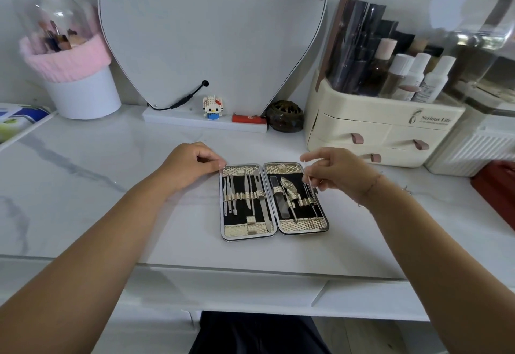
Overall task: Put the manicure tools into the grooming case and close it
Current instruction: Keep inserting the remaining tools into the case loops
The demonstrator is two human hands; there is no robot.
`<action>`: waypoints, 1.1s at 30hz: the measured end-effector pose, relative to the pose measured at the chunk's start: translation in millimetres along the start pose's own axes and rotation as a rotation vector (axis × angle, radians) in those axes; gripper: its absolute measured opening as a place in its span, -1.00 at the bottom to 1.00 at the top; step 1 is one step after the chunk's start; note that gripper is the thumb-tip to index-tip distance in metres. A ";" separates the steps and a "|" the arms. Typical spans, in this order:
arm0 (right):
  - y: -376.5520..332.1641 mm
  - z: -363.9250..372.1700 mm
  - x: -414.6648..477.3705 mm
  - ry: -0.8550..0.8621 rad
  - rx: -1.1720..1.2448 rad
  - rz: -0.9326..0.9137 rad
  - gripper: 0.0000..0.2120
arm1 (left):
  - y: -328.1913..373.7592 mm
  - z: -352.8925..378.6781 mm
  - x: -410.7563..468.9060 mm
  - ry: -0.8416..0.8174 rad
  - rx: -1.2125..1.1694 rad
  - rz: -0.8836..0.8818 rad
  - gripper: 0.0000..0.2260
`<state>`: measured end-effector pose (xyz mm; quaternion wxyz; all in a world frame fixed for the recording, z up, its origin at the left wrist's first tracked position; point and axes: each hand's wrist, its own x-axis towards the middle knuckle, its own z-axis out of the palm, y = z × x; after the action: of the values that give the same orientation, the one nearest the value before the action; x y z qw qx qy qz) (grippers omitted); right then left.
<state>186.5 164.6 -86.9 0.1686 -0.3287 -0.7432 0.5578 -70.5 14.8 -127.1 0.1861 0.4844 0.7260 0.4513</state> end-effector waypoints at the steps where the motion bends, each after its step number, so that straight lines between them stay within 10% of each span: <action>1: 1.1 3.6 1.8 0.008 0.008 0.002 -0.83 | 0.2 0.2 -0.3 0.002 -0.006 0.000 -0.87; 33: 8.9 9.7 23.4 0.142 -0.263 -0.036 -0.90 | -1.8 1.0 2.3 -0.005 0.036 -0.004 -0.93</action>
<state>166.2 174.9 -101.2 0.1859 -0.3733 -0.8019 0.4278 -71.9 17.1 -128.7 0.1799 0.4872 0.7347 0.4365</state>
